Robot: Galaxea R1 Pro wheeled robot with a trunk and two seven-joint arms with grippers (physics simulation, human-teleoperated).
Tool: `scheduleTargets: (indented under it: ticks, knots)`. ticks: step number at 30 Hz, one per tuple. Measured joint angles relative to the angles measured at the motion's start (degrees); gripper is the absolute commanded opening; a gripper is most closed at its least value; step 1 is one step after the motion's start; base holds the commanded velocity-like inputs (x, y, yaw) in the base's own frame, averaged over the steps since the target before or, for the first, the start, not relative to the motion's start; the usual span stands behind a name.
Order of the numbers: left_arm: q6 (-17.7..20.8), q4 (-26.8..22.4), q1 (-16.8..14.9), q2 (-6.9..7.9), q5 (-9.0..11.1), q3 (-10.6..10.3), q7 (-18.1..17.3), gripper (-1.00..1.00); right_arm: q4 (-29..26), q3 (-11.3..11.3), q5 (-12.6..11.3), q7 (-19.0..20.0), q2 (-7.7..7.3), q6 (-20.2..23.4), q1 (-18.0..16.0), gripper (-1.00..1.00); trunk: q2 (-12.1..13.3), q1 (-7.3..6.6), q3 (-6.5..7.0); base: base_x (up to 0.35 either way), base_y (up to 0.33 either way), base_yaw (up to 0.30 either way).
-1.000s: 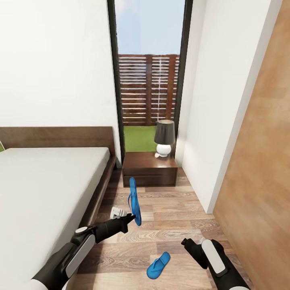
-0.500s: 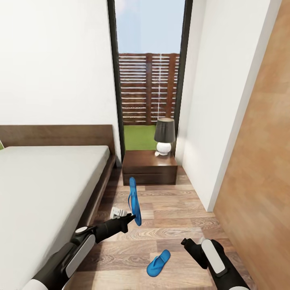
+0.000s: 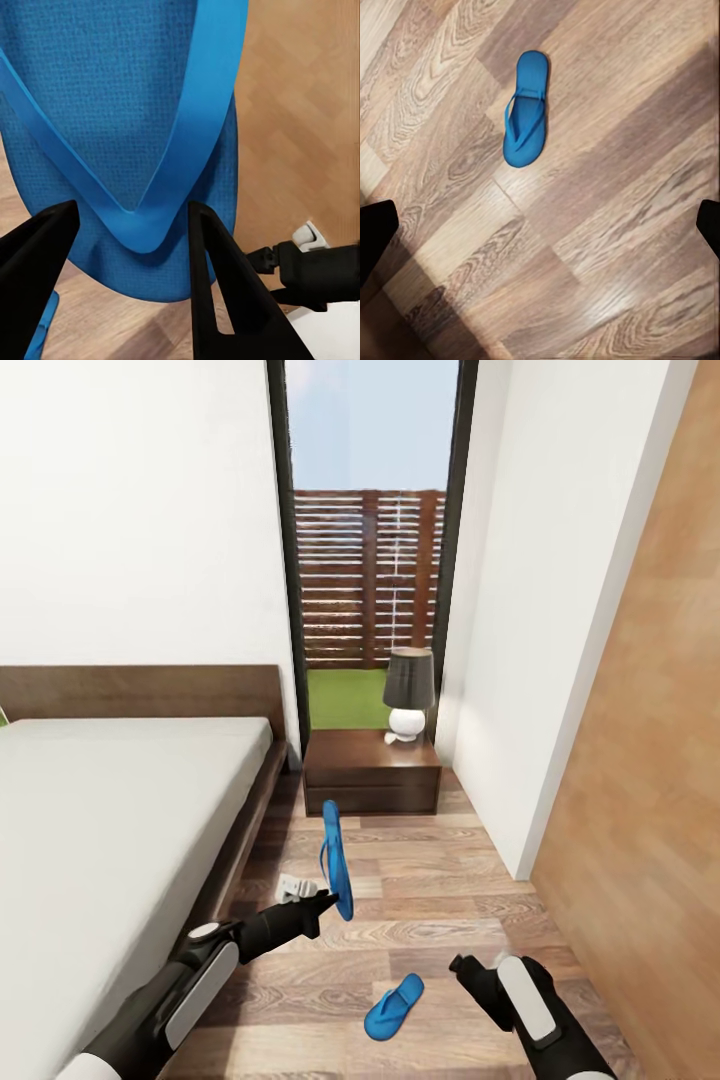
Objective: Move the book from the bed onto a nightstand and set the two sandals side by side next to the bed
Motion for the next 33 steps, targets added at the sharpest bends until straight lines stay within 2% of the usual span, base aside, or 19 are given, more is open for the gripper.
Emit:
scheduleTargets:
  ticks: [4,11,33]
  knots:
    - [0.0,0.0,0.0,-0.38,0.0,0.0,0.0,-1.0,1.0,0.0,0.1,-3.2,0.44,0.0,0.0,1.0,-1.6,0.88,-0.72,0.0,0.0,0.0]
    - [0.0,0.0,0.0,-0.48,0.0,0.0,0.0,-1.0,0.9,0.0,-0.1,-5.4,0.49,0.0,-0.1,1.0,-4.4,2.42,-1.97,0.0,0.0,0.0]
    - [0.0,0.0,0.0,-0.48,0.0,-0.1,0.0,-1.0,1.0,0.0,-0.4,-5.9,0.54,0.1,-0.1,1.0,-13.2,7.25,-5.92,0.0,0.0,0.0]
